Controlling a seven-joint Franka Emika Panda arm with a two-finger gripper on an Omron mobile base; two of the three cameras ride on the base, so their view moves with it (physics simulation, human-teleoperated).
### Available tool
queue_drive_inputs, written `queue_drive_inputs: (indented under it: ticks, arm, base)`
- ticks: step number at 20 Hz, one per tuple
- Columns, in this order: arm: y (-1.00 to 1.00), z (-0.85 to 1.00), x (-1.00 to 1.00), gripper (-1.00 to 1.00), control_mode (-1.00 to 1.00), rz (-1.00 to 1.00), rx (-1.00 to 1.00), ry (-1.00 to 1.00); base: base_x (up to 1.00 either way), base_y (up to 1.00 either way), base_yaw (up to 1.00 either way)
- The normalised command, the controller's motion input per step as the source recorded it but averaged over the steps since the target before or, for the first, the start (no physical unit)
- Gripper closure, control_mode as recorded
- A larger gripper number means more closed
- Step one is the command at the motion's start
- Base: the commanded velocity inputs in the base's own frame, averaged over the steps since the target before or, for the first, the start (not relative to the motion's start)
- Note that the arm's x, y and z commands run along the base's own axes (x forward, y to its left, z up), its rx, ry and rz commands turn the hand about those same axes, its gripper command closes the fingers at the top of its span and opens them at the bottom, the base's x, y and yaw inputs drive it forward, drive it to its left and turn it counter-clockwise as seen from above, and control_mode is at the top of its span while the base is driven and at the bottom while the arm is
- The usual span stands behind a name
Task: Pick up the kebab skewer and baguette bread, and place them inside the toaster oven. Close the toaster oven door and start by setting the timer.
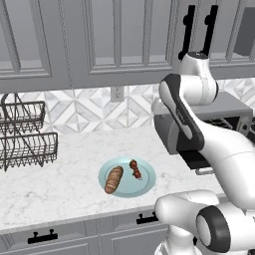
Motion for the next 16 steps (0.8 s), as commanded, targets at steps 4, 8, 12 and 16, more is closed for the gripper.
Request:
queue_drive_inputs:
  ticks: [4,8,12,16]
  arm:
    - [0.0,0.0,0.0,-1.0,1.0,0.0,0.0,0.0]
    - [0.0,0.0,0.0,-1.0,1.0,0.0,0.0,0.0]
    - [0.0,0.0,0.0,-1.0,1.0,0.0,0.0,0.0]
    - [0.0,0.0,0.0,-1.0,1.0,0.0,0.0,0.0]
  base:
    - [0.0,0.0,0.0]
    - [0.0,0.0,0.0]
    - [0.0,0.0,0.0]
    - [0.0,0.0,0.0]
